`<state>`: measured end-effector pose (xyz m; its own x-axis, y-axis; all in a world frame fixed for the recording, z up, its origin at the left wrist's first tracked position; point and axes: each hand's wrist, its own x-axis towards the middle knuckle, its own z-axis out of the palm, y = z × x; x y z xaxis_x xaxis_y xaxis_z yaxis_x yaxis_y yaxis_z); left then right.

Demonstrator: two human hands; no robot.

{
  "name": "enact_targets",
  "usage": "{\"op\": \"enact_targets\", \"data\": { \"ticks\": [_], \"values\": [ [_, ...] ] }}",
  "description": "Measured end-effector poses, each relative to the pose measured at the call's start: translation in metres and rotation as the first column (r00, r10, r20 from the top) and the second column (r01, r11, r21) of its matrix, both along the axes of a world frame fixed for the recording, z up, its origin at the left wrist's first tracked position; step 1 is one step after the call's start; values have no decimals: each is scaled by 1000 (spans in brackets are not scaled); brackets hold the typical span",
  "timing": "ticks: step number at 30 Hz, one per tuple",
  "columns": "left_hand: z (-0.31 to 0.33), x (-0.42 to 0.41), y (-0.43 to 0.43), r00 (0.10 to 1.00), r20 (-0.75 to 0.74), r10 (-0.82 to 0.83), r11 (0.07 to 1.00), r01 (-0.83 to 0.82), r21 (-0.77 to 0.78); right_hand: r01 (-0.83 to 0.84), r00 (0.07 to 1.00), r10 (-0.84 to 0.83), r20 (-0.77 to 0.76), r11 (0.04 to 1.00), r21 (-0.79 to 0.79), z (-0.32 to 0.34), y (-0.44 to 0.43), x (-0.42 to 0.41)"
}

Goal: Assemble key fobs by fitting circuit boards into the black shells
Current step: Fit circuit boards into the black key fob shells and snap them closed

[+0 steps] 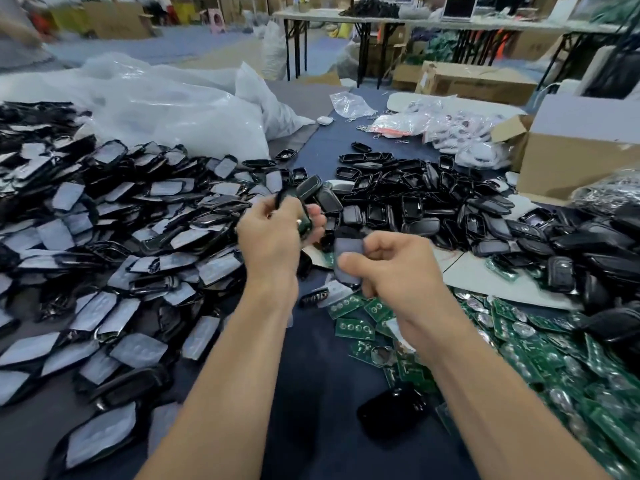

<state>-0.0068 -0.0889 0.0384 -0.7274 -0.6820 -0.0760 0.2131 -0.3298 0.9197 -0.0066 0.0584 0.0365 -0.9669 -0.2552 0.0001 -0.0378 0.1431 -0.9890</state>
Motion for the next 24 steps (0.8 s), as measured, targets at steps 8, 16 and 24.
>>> {"op": "enact_targets", "data": {
  "ticks": [8, 16, 24],
  "values": [
    [-20, 5, 61, 871, 224, -437, 840, 484, -247, 204, 970, -166, 176, 952, -227, -17, 67, -2],
    [-18, 11, 79, 795, 308, -522, 750, 600, -278, 177, 974, -127, 185, 943, -283, -24, 70, -6],
    [-23, 8, 77, 800, 340, -495, 684, 600, -415, 117, 971, -41, 234, 940, -321, -22, 72, -8]
  ]
}}
